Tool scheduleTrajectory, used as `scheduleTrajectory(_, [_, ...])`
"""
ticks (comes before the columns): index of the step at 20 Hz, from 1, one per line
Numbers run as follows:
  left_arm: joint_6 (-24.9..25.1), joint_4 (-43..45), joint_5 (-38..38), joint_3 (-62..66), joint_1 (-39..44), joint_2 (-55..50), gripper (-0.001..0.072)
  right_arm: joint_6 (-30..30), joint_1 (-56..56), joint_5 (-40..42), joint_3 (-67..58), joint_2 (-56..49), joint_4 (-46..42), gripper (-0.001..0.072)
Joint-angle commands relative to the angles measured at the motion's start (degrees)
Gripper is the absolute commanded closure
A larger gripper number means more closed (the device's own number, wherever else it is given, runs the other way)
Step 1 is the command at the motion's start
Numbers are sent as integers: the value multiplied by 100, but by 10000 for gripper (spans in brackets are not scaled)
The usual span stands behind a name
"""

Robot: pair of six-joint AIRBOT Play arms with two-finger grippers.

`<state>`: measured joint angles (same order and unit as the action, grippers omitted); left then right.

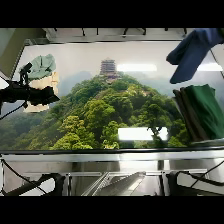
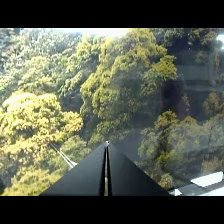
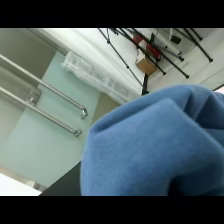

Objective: Fold the shirts.

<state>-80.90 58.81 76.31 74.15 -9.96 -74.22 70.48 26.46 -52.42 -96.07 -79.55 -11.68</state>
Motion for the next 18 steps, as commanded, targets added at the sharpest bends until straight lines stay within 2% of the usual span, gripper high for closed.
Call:
scheduleTrajectory(1, [7, 4, 7, 2, -2, -2, 690, 11, 452, -350, -1126, -859, 7, 688])
scheduleTrajectory(5, [-15, 0, 7, 2, -2, -2, 690, 92, 800, -361, -1589, -1281, -9, 688])
scheduleTrajectory(9, [-15, 0, 2, 2, -2, -2, 690, 103, 1121, -691, -1591, -1305, -485, 688])
scheduleTrajectory(14, [-13, 0, 4, 4, -2, -2, 690, 264, 1423, -1779, -1591, -1303, -1467, 687])
scheduleTrajectory(18, [-9, 2, -31, 4, -2, -2, 690, 1043, 1768, -3152, -1591, -1257, -2540, 687])
